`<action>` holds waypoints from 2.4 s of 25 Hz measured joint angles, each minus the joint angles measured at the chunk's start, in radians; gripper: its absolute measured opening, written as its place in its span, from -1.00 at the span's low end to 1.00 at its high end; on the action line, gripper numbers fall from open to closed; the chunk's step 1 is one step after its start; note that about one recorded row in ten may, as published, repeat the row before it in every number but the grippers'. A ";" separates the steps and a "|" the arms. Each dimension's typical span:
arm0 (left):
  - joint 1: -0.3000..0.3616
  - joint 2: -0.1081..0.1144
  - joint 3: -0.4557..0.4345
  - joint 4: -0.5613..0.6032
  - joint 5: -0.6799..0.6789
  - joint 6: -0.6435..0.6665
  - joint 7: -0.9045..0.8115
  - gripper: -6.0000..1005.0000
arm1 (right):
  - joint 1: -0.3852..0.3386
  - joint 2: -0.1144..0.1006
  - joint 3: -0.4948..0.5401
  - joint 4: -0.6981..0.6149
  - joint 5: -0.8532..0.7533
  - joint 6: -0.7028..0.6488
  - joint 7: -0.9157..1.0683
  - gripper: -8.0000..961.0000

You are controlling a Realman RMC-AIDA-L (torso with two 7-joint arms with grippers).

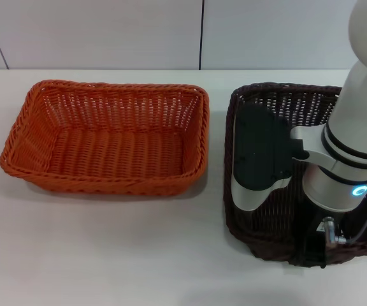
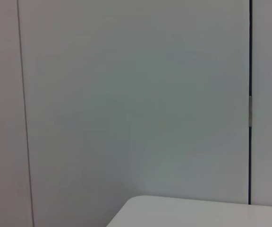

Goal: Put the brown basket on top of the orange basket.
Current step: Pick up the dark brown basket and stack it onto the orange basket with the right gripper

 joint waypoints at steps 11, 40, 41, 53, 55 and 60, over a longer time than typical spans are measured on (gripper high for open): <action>0.001 0.000 0.000 0.000 0.000 0.000 0.000 0.53 | -0.016 -0.002 0.015 -0.158 -0.057 -0.071 0.030 -0.70; 0.011 0.002 0.000 -0.011 0.000 0.011 -0.004 0.53 | 0.041 -0.001 0.019 -0.417 -0.227 -0.201 0.094 -0.73; 0.011 0.002 0.000 -0.011 0.000 0.011 -0.004 0.53 | 0.045 -0.001 0.016 -0.424 -0.229 -0.200 0.086 -0.73; 0.011 -0.001 -0.037 -0.011 0.000 0.020 -0.010 0.53 | 0.080 0.003 -0.056 -0.465 -0.311 -0.066 -0.096 -0.72; 0.011 -0.004 -0.048 -0.012 0.000 0.020 -0.013 0.53 | 0.076 0.003 -0.057 -0.461 -0.312 -0.042 -0.119 -0.72; 0.013 -0.006 -0.052 -0.008 0.000 0.020 -0.023 0.53 | 0.072 0.003 -0.078 -0.415 -0.314 0.072 -0.222 -0.72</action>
